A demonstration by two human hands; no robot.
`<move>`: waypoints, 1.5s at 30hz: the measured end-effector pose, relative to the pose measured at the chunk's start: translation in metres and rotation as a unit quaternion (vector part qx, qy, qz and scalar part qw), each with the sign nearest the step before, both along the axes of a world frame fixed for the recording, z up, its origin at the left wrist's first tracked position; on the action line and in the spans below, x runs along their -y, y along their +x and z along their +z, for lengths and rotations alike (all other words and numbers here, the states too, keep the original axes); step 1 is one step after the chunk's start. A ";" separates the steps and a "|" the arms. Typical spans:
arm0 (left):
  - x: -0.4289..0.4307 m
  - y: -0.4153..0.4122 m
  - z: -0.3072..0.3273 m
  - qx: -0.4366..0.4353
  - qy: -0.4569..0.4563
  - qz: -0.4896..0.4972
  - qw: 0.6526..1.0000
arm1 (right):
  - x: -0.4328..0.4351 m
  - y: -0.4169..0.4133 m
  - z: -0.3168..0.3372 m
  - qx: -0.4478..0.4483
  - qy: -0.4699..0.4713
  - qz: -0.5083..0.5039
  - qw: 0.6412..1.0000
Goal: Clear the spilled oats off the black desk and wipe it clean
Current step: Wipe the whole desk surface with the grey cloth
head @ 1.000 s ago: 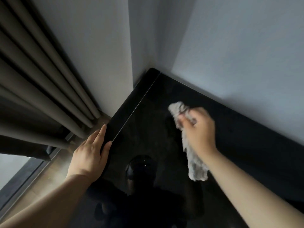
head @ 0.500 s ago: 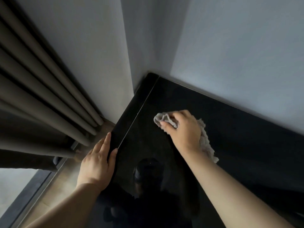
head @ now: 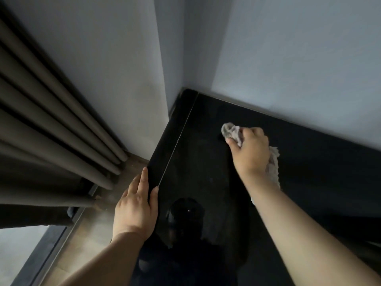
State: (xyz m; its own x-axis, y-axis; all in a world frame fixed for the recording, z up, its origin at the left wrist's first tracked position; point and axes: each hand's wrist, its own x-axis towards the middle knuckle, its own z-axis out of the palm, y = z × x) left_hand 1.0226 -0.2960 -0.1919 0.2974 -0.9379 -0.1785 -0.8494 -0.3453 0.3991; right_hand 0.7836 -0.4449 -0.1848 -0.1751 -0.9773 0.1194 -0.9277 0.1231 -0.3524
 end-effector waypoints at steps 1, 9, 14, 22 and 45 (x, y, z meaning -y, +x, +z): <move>0.000 0.001 0.000 0.002 -0.001 -0.003 1.000 | -0.017 0.012 -0.003 -0.008 -0.023 0.019 1.000; 0.005 0.005 -0.001 -0.006 0.007 -0.009 1.000 | -0.119 0.036 0.035 0.221 0.200 0.176 0.938; 0.003 0.006 -0.001 -0.011 0.008 -0.026 1.000 | -0.055 0.005 0.048 0.273 0.026 0.005 0.962; 0.005 0.009 -0.002 -0.009 0.010 -0.029 0.999 | -0.065 0.049 -0.012 0.100 -0.069 0.002 0.993; 0.013 0.014 -0.008 -0.013 0.004 -0.050 0.999 | -0.146 0.055 -0.002 0.006 -0.028 0.000 1.000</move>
